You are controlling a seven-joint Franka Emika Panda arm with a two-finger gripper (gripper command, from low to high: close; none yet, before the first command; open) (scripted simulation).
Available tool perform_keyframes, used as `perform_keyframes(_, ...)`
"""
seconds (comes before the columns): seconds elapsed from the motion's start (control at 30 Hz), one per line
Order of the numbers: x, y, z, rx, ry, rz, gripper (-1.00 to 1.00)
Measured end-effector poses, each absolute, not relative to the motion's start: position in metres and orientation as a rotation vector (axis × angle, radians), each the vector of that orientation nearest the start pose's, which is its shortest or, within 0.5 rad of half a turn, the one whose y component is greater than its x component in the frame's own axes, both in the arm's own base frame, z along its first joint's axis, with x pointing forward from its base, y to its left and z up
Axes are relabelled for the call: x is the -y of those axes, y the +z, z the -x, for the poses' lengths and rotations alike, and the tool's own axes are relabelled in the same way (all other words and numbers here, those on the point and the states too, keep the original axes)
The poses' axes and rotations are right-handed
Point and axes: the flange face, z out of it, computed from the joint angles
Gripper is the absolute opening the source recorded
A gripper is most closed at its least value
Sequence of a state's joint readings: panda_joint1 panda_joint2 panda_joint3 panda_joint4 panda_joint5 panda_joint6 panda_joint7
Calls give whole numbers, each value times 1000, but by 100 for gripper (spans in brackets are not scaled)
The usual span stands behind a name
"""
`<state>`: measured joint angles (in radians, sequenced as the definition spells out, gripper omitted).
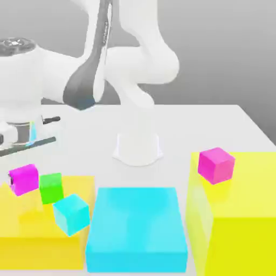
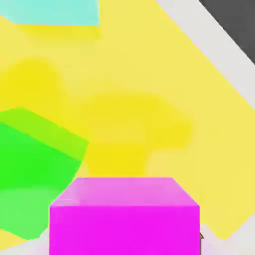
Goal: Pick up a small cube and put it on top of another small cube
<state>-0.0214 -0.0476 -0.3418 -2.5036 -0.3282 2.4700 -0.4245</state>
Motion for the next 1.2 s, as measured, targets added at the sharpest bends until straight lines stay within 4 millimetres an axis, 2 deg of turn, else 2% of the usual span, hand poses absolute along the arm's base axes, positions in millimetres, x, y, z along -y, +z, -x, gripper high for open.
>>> perform_keyframes(0.07,123,320,-453,863,101,3217,-100)
perform_keyframes(0.17,74,356,-471,1318,90,3089,-100)
perform_keyframes(0.3,14,414,-480,1872,47,2860,-100)
perform_keyframes(0.4,-21,458,-477,2202,3,2680,-100)
perform_keyframes(0.57,-51,531,-463,2620,-79,2387,-100)
perform_keyframes(0.63,-54,557,-455,2749,-111,2274,-100)
perform_keyframes(0.73,-52,586,-445,2907,-142,2080,-100)
perform_keyframes(0.77,-53,588,-443,2948,-143,1997,-100)
perform_keyframes(0.83,-67,566,-443,3008,-112,1760,-100)
perform_keyframes(0.93,-102,518,-438,3053,-55,1353,-100)
perform_keyframes(1.03,-143,468,-423,3050,-5,941,-100)
perform_keyframes(1.13,-154,413,-419,3040,9,830,-100)
perform_keyframes(1.17,-155,399,-418,3039,8,821,100)
perform_keyframes(1.2,-155,399,-418,3039,8,821,100)
